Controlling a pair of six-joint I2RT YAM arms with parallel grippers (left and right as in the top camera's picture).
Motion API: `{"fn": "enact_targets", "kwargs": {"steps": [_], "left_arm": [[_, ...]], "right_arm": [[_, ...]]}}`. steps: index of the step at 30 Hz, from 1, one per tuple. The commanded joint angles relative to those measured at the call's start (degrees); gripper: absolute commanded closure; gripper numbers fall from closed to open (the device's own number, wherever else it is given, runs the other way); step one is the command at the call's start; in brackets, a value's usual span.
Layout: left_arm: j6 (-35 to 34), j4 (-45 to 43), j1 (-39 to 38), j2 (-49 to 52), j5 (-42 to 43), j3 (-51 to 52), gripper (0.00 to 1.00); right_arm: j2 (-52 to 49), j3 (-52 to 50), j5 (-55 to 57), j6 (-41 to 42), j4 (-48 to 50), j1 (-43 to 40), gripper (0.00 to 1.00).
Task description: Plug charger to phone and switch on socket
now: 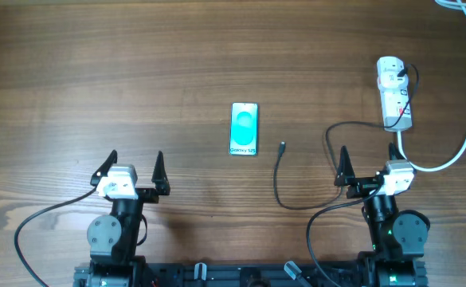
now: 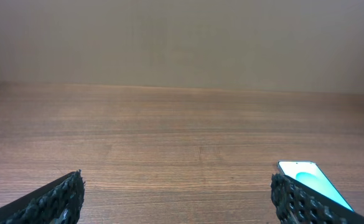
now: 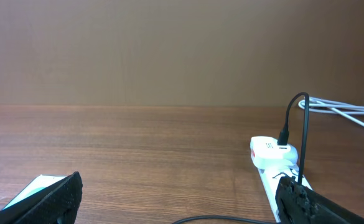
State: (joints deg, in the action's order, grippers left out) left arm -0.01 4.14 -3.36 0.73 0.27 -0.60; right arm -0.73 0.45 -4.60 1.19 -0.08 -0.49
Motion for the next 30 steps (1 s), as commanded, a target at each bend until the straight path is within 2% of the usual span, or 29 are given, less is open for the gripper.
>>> {"fn": "enact_targets", "kwargs": {"steps": [1,22,25,27,30], "left_arm": [[1.1,0.2,0.4,-0.6,-0.3,0.3,0.0],[1.1,-0.6,0.4,-0.6,-0.3,0.3,0.0],[0.9,-2.7,0.4,-0.6,4.0,0.3,0.0],[0.9,-8.4,0.3,-0.6,5.3,0.3,0.0],[0.9,-24.3,0.4,-0.6,10.1,0.3,0.0]], "right_arm": [[0.3,-0.1,0.3,-0.6,0.2,-0.2,0.0],[0.3,-0.1,0.3,-0.6,0.2,-0.2,0.0],[0.3,-0.1,0.3,-0.6,0.2,-0.2,0.0],[0.3,-0.1,0.3,-0.6,0.2,-0.2,0.0],[0.3,-0.1,0.3,-0.6,0.2,-0.2,0.0]]}}
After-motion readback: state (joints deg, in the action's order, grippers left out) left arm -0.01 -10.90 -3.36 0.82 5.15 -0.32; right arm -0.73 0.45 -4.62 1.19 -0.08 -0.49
